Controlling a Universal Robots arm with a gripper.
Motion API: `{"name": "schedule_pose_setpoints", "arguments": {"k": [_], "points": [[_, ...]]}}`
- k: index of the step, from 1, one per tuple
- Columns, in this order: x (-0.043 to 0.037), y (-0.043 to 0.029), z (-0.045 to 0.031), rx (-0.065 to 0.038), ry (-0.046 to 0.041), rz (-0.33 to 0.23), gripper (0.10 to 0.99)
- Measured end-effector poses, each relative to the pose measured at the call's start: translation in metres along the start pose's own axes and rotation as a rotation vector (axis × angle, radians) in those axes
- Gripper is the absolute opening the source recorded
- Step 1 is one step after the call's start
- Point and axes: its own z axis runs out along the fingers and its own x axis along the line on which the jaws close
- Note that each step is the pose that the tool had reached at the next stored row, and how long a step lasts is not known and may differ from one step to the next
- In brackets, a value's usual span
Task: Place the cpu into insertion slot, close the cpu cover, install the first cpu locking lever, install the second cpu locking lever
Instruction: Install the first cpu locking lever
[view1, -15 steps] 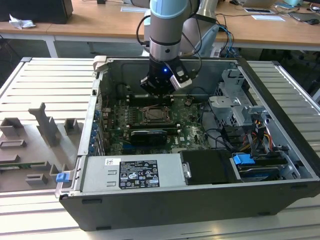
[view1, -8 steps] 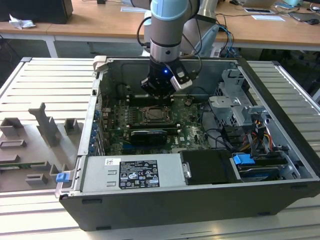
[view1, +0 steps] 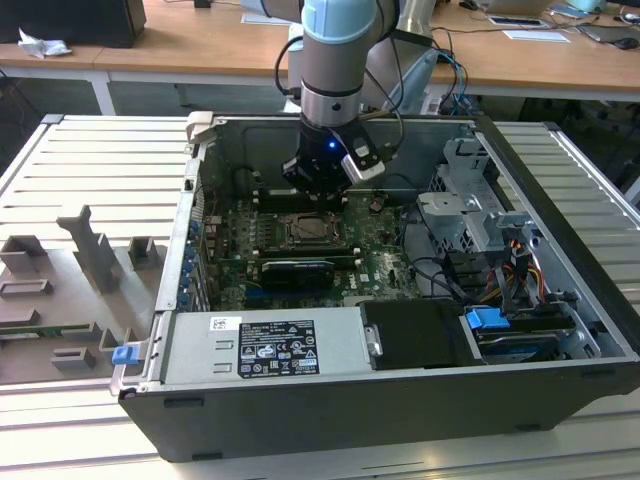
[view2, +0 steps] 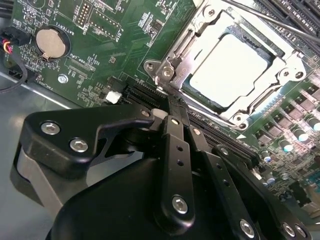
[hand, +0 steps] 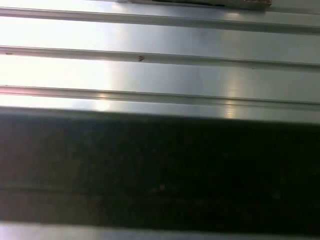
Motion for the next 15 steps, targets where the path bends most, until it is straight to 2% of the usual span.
{"name": "schedule_pose_setpoints", "arguments": {"k": [3,9,15], "points": [[0.0,0.0,0.001,0.005,0.0001,0.0,0.106],[0.0,0.0,0.0019,0.006,0.0002,0.0,0.106],[-0.0001,0.0003,-0.0025,0.006,0.0002,0.0,0.106]]}}
